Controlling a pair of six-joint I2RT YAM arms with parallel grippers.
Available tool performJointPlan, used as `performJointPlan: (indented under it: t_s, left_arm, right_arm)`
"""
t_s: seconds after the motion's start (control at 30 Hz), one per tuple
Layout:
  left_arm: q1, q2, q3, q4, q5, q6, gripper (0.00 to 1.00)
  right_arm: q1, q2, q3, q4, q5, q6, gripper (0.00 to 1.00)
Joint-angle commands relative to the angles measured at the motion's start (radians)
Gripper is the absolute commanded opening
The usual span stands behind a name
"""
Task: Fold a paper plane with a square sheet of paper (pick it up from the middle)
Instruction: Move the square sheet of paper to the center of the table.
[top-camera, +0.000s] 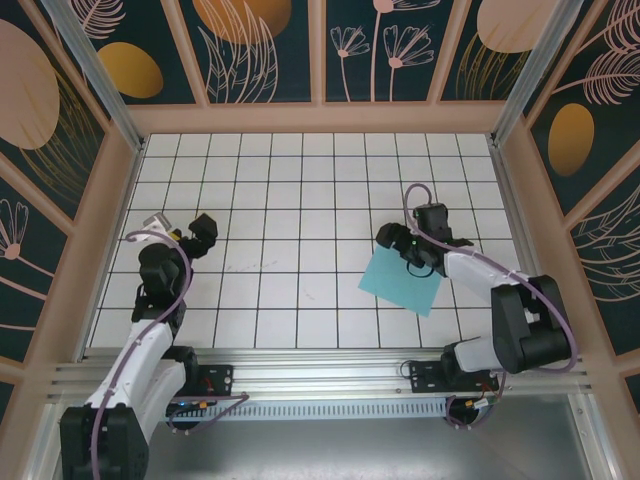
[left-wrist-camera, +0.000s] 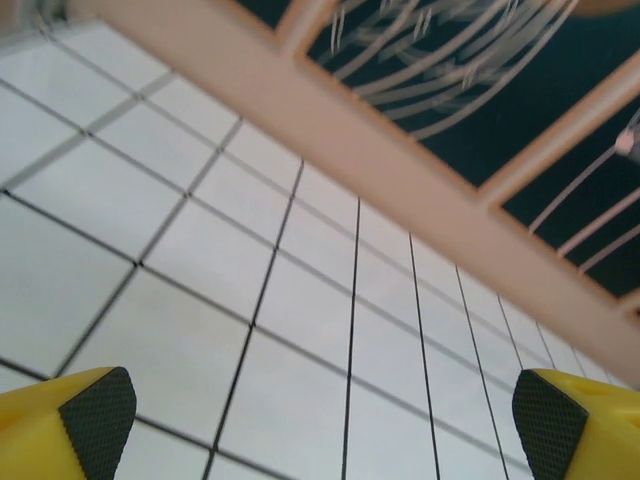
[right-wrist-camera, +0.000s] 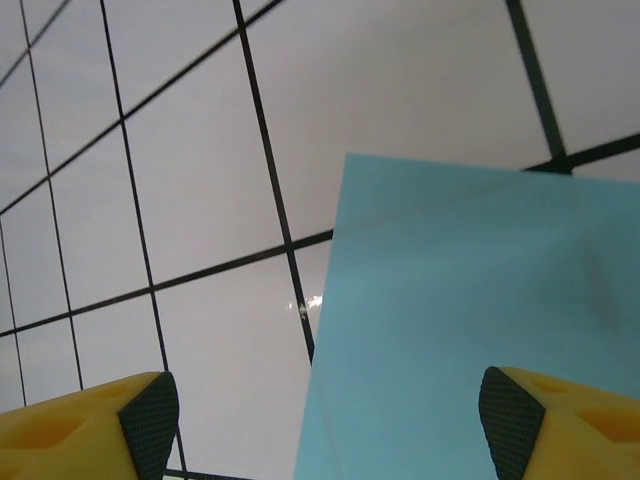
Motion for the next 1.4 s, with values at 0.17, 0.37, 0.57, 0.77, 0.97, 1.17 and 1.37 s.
performJointPlan:
  t_s: [0.17, 0.37, 0.57, 0.77, 0.97, 1.17, 1.37]
  left_arm:
    - [0.006, 0.079, 0.063, -0.144, 0.241, -0.002, 0.99]
    - [0.006, 0.092, 0.058, -0.126, 0.270, -0.015, 0.99]
    - [0.006, 0.143, 0.073, -0.110, 0.325, -0.012, 0.98]
    - [0.006, 0.134, 0.063, -0.115, 0.349, -0.012, 0.99]
    - [0.007, 0.133, 0.054, -0.111, 0.375, -0.030, 0.99]
    - [0.006, 0.116, 0.046, -0.111, 0.383, -0.043, 0.99]
    - [0.006, 0.131, 0.053, -0.111, 0.414, -0.059, 0.99]
  right_arm:
    - [0.070, 0.160, 0.020, 0.046, 0.027, 0.039, 0.80]
    - [0.130, 0.280, 0.077, 0.044, 0.003, -0.009, 0.79]
    - [0.230, 0.366, 0.169, 0.037, -0.040, -0.102, 0.78]
    - [0.320, 0.429, 0.284, -0.030, -0.035, -0.139, 0.79]
    - [0.328, 0.304, 0.340, -0.133, 0.151, -0.133, 0.81]
    - [0.277, 0.253, 0.273, -0.175, 0.233, -0.072, 0.81]
    - [0.277, 0.250, 0.172, -0.097, 0.132, -0.031, 0.79]
